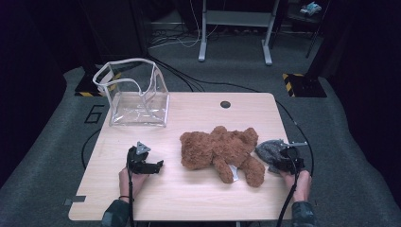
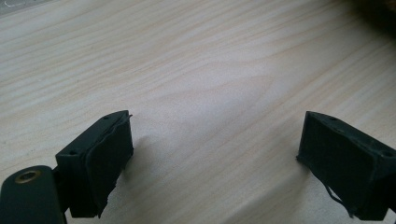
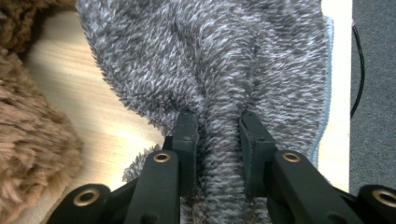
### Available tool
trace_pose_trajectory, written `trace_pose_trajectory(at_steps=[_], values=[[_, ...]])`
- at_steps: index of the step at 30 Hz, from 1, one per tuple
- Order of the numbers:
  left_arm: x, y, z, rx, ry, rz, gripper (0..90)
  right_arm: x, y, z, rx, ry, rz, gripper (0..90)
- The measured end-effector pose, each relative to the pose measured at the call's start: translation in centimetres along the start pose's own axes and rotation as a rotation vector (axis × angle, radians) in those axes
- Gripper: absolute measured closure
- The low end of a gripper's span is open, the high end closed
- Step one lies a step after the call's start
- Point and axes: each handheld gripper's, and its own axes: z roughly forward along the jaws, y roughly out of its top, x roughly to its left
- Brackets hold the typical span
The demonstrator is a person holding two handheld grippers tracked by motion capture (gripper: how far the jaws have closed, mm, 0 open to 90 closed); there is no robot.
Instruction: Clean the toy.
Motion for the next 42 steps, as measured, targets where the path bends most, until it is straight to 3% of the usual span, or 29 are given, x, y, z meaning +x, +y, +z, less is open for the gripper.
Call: trace_pose_trajectory(at_steps=[9, 14, 23, 34, 42], values=[[0.1, 0.0, 0.0, 0.001, 0.003, 0.001, 10.0, -0.4, 0.9, -1.8, -0.070, 0.023, 0.019, 71.9], [0.1, 0.0, -0.1, 0.007, 0.006, 0.007, 10.0, -0.2, 1.9, -2.6, -0.099, 0.023, 0.004, 71.8], [0.1, 0.0, -0.1, 0.005, 0.010, 0.003, 10.2, 1.1, 4.1, -4.1, -0.134, 0.031, -0.025, 71.8], [0.1, 0.0, 0.0, -0.001, 0.010, -0.003, 10.6, 2.8, 7.1, -4.6, -0.157, 0.048, -0.076, 71.6], [0.1, 0.0, 0.0, 0.000, 0.009, -0.004, 10.8, 5.1, 9.1, -5.9, -0.191, 0.078, -0.115, 71.6]])
